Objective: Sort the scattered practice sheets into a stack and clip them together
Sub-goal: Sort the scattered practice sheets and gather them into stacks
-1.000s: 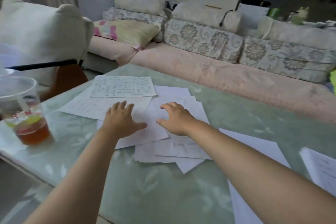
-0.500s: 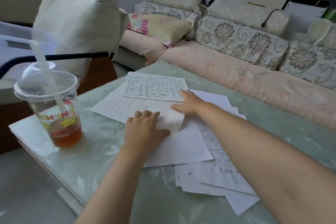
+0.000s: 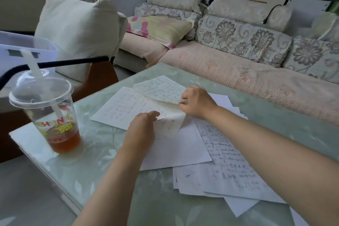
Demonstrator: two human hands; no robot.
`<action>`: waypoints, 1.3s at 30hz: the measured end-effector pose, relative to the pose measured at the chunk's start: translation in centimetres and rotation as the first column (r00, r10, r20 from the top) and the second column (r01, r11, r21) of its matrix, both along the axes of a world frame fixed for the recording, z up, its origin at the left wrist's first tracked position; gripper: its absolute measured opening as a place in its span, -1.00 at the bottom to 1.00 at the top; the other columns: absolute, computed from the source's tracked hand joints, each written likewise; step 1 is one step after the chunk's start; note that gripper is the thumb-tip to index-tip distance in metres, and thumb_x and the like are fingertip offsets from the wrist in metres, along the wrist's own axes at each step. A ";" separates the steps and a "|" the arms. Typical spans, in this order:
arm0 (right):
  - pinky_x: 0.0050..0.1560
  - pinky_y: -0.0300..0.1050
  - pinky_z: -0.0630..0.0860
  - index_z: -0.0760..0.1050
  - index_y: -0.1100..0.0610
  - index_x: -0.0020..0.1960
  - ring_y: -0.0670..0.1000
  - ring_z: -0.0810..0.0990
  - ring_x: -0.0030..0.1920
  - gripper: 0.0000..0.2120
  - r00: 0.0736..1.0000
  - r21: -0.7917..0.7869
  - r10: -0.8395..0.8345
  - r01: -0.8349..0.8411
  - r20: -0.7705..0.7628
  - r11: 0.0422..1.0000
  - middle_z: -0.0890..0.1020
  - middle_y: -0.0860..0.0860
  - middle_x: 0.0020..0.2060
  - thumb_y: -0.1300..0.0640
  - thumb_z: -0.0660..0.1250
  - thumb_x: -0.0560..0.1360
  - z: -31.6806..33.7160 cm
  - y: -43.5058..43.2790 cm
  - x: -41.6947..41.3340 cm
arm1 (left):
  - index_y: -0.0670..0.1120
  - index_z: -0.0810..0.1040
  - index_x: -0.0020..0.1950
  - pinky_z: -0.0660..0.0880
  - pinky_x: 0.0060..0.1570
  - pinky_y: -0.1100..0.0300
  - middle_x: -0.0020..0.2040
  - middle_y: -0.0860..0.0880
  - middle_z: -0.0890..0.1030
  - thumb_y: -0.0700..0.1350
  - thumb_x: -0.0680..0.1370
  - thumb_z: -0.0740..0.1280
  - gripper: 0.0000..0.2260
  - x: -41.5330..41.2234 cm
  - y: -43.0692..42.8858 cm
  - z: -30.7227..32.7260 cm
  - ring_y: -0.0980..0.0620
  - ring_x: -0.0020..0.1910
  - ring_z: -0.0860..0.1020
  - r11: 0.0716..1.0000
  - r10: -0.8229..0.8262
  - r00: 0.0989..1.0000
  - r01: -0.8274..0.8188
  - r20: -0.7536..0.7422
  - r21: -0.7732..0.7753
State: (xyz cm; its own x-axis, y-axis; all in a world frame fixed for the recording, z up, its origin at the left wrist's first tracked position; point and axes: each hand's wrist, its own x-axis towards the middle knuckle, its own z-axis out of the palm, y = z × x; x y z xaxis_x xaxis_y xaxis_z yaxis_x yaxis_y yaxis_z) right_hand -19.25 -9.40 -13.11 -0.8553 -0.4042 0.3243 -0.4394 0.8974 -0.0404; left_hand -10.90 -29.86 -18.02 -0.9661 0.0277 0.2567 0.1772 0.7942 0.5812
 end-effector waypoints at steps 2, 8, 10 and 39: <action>-0.19 -0.11 0.32 0.18 0.07 -0.43 0.06 0.41 -0.29 -0.65 0.990 -0.044 0.083 -0.078 0.114 0.996 0.35 -0.04 -0.41 0.15 0.28 0.42 0.4 -0.6 1.9 | 0.00 0.50 0.36 0.46 0.13 0.21 0.18 -0.02 0.62 -0.48 0.44 0.12 -0.39 0.5 0.2 0.2 -0.02 0.17 0.56 0.997 -0.067 0.998 0.068 -0.021 0.030; -0.05 -0.03 0.47 0.50 0.14 -0.04 0.05 0.55 -0.09 -0.72 0.926 -0.188 0.113 -0.047 0.360 0.981 0.61 0.04 -0.13 -0.09 0.27 0.59 0.2 -1.1 8.2 | 0.00 0.50 0.34 0.50 0.10 0.22 0.14 0.05 0.58 -0.35 0.51 0.32 -0.55 2.5 -0.2 1.2 0.09 0.02 0.58 0.961 -0.259 0.964 0.264 -0.065 0.079; 0.02 -0.04 0.51 0.49 0.00 0.11 0.00 0.57 -0.01 -0.64 0.891 -0.207 0.096 -0.002 0.443 0.978 0.62 -0.05 -0.01 -0.24 0.34 0.48 0.0 -1.5 9.8 | -0.02 0.50 0.34 0.54 0.05 0.14 0.12 0.06 0.53 -0.31 0.51 0.37 -0.57 3.2 -0.3 1.1 0.10 -0.06 0.58 0.949 -0.302 0.951 0.307 -0.070 0.073; 0.40 0.06 0.38 0.26 -0.04 0.52 -0.02 0.50 0.34 -0.34 0.881 -0.854 0.132 0.389 0.454 0.345 0.49 -0.04 0.39 -0.02 0.45 0.50 5.5 4.2 15.7 | -0.11 0.51 0.04 0.62 -0.24 -0.02 -0.12 -0.03 0.62 -0.07 0.61 0.28 -0.88 9.1 0.0 13.9 -0.06 -0.17 0.63 0.720 0.127 0.973 0.043 -0.192 0.693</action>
